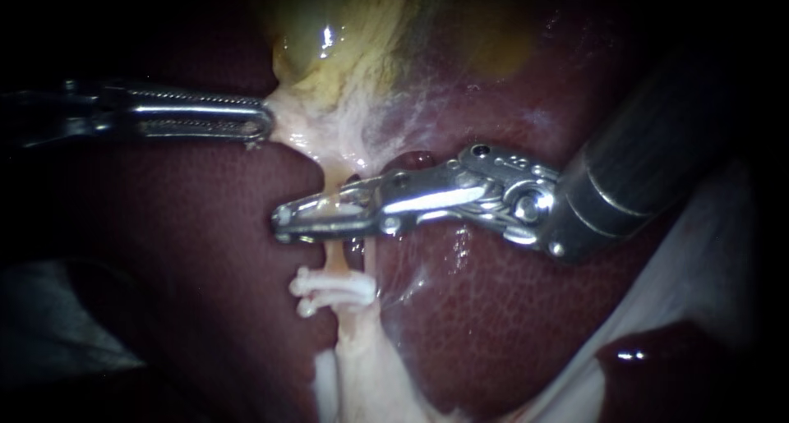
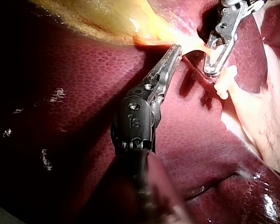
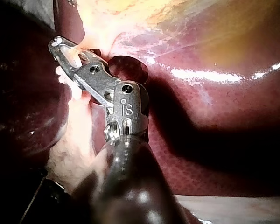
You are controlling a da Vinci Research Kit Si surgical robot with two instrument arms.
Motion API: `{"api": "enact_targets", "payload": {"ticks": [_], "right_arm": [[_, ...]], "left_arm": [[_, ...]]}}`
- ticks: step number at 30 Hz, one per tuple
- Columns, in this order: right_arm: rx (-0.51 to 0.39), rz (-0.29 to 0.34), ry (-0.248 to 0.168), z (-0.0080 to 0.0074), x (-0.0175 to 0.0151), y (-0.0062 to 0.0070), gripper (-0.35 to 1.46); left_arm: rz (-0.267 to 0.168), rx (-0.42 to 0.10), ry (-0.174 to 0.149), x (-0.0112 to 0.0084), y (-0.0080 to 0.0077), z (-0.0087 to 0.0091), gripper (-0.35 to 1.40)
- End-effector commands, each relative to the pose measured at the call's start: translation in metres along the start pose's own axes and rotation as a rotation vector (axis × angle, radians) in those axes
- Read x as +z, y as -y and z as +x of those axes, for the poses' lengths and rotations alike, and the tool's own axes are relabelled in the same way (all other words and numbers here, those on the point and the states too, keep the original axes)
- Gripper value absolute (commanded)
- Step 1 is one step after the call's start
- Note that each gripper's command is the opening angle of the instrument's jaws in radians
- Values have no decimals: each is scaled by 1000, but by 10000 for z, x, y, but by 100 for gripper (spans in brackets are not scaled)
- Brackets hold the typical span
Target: Clipping third clip left tube
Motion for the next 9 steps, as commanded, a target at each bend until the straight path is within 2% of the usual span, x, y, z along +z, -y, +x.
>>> {"api": "enact_targets", "payload": {"ticks": [1,9], "right_arm": [[-1,1,0,0,0,0,-35],[-1,1,0,0,0,0,-35]], "left_arm": [[-1,0,0,0,0,0,-35],[-1,0,0,0,0,0,-35]]}}
